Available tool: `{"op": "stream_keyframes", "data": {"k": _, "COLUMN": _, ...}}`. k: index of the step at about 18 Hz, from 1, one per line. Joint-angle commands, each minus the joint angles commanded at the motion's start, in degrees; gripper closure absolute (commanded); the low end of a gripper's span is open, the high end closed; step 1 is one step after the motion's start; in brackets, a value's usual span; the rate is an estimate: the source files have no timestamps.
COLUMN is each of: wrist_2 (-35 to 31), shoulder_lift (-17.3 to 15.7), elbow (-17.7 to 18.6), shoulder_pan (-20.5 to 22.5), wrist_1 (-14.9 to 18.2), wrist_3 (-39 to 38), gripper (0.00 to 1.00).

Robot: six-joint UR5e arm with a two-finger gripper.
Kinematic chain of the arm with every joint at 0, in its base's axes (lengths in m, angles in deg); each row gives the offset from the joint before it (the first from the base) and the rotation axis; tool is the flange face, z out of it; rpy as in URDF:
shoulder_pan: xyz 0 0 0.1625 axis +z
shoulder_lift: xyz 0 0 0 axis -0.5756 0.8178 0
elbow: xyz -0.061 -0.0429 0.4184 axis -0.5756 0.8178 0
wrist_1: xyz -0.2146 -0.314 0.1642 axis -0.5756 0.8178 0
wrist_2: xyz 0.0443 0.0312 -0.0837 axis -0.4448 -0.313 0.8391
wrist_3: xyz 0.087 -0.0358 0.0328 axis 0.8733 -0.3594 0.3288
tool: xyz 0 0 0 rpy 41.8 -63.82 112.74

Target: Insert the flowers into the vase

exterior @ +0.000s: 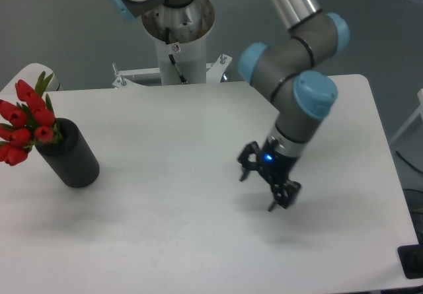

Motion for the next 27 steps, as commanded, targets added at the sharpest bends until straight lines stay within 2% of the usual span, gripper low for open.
{"op": "stream_keyframes", "data": {"k": 4, "wrist_2": -6.93, "shoulder_lift": 3.52, "elbow": -5.62, "shoulder_pan": -1.32, "wrist_1": 2.45, "wrist_3": 0.88, "gripper": 0.0}}
{"op": "stream_keyframes", "data": {"k": 8, "wrist_2": -11.87, "shoulder_lift": 5.54, "elbow": -8.96, "shoulder_pan": -2.29, "wrist_1": 4.66, "wrist_3": 1.05, "gripper": 0.0}}
{"op": "stream_keyframes", "data": {"k": 12, "wrist_2": -16.95, "shoulder_lift": 7.56, "elbow": -14.24, "shoulder_pan": -3.25, "wrist_1": 11.33, "wrist_3": 3.15, "gripper": 0.0}}
{"op": "stream_keyframes", "data": {"k": 15, "wrist_2": -17.67, "shoulder_lift": 7.57, "elbow": -14.16, "shoulder_pan": -3.6, "wrist_1": 11.78, "wrist_3": 7.2, "gripper": 0.0}}
{"op": "stream_keyframes", "data": {"k": 27, "wrist_2": -17.67, "shoulder_lift": 7.39, "elbow": -13.54, "shoulder_pan": -3.6, "wrist_1": 11.25, "wrist_3": 7.3, "gripper": 0.0}}
